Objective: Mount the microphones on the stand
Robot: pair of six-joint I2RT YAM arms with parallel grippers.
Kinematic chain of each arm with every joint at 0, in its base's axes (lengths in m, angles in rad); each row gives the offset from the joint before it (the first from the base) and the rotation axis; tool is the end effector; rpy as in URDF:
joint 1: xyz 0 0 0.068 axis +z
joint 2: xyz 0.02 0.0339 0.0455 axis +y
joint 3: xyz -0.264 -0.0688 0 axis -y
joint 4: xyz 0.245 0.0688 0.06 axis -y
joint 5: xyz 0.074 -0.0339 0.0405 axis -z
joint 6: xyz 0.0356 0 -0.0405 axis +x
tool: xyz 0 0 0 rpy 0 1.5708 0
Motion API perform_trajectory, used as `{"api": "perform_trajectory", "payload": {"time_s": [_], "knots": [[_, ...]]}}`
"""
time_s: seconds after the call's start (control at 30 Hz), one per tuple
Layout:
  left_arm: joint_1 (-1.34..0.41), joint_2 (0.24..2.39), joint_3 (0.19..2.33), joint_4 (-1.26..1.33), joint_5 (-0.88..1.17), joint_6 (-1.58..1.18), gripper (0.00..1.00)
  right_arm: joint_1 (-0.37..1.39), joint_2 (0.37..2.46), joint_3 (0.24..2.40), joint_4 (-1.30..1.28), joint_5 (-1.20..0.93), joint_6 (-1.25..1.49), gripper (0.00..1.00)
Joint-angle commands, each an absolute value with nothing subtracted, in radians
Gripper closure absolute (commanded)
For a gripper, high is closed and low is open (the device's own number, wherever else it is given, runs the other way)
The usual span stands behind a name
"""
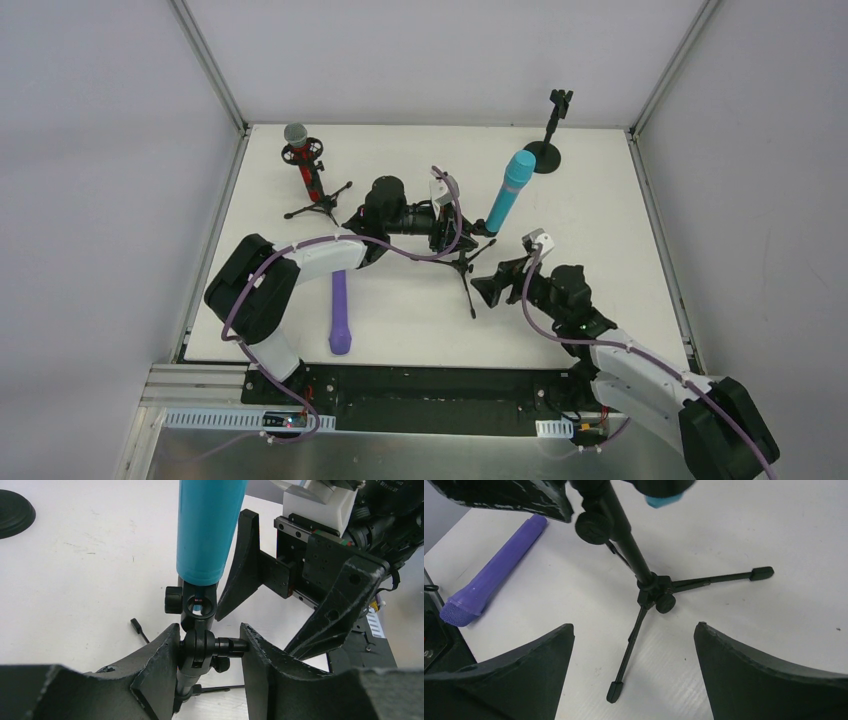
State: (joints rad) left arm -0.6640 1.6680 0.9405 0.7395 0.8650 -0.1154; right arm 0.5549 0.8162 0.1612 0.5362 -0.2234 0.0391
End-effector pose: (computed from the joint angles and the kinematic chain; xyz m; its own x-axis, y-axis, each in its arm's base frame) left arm 0.2712 -0.2466 0.2593 -0.1057 -0.0122 -0.9943 0.9935 0.0407 -0.1061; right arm 0.1471 0.1005 0.1913 -0.1281 -0.0345 -0.9912 -0.6963 0.7148 0.0651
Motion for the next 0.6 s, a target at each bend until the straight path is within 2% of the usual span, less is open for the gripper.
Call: {"api": "perform_trajectory", "payload": {"time_s": [0.0,0.33,0.57], "knots": [[-0.678,1.650,0.977,0.748,0.910,-0.113,1.00,0.612,0.888,0.213,0.722,-0.202,-0.054,0.08],[-0.703,1.633,0.974,0.716,0.892,-0.104,1.00,0.785,1.112,0.196,1.063,-0.010,-0.149,0.11],[-0.706,1.634,0.974,0.713,0.894,-0.115,1.00,0.842,1.315,0.214,1.298,0.182,-0.157,0.19]]}}
